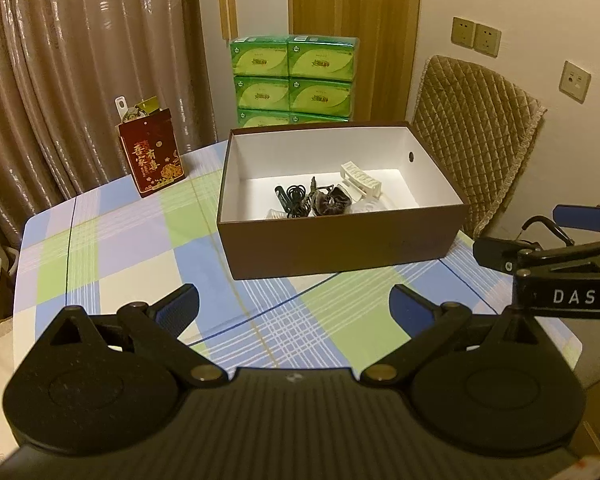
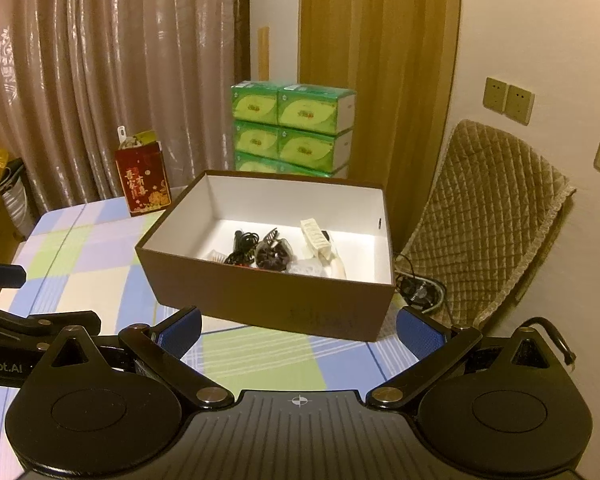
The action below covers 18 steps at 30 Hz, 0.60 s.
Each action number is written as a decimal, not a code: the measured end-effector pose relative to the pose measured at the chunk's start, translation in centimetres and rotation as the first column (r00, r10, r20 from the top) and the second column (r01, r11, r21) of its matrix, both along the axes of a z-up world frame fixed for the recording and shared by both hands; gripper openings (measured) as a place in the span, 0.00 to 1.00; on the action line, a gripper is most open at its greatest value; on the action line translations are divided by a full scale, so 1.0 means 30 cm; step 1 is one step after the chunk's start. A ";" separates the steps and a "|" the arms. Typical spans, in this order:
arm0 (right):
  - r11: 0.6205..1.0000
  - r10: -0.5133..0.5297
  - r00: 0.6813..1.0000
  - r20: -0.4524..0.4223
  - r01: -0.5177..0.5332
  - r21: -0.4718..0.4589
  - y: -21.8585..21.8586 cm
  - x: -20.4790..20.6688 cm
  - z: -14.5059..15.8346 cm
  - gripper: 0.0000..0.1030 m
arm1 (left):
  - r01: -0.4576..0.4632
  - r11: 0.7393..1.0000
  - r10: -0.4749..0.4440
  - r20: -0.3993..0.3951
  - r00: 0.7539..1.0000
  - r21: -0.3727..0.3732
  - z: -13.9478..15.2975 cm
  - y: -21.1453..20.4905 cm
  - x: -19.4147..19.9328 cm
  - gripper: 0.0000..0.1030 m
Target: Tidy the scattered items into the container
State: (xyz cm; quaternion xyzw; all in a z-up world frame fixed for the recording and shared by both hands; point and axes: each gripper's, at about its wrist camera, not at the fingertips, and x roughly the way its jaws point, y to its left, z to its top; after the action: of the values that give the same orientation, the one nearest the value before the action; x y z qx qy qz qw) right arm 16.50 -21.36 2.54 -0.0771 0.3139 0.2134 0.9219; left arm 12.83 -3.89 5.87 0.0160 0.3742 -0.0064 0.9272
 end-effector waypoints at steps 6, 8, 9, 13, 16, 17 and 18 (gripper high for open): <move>1.000 -0.002 1.000 0.009 0.002 0.000 -0.001 -0.038 0.004 0.98 | 0.010 1.000 -0.010 0.008 1.000 0.005 0.002 0.003 -0.031 0.97; 1.000 -0.003 1.000 0.010 0.003 -0.002 -0.002 -0.048 0.004 0.98 | 0.013 1.000 -0.013 0.010 1.000 0.007 0.002 0.002 -0.038 0.97; 1.000 -0.004 1.000 0.011 0.004 -0.003 -0.002 -0.052 0.004 0.98 | 0.014 1.000 -0.014 0.011 1.000 0.007 0.002 0.001 -0.041 0.97; 1.000 0.001 1.000 0.011 -0.001 -0.008 -0.004 -0.063 0.003 0.98 | 0.015 1.000 -0.015 0.013 1.000 0.007 0.002 -0.002 -0.049 0.97; 1.000 0.004 1.000 0.011 -0.004 -0.009 -0.007 -0.069 0.004 0.98 | 0.015 1.000 -0.015 0.014 1.000 0.003 0.004 -0.003 -0.051 0.97; 1.000 0.005 1.000 0.011 -0.005 -0.009 -0.008 -0.071 0.003 0.98 | 0.012 1.000 -0.012 0.013 1.000 0.003 0.004 -0.004 -0.052 0.97; 1.000 0.006 1.000 0.011 -0.006 -0.009 -0.010 -0.072 0.002 0.98 | 0.010 1.000 -0.010 0.013 1.000 0.005 0.004 -0.005 -0.053 0.97</move>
State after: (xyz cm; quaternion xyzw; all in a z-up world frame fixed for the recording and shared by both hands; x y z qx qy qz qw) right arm 14.36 -21.65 2.58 -0.0832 0.3095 0.2144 0.9227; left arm 11.24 -4.04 5.98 0.0203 0.3683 -0.0098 0.9294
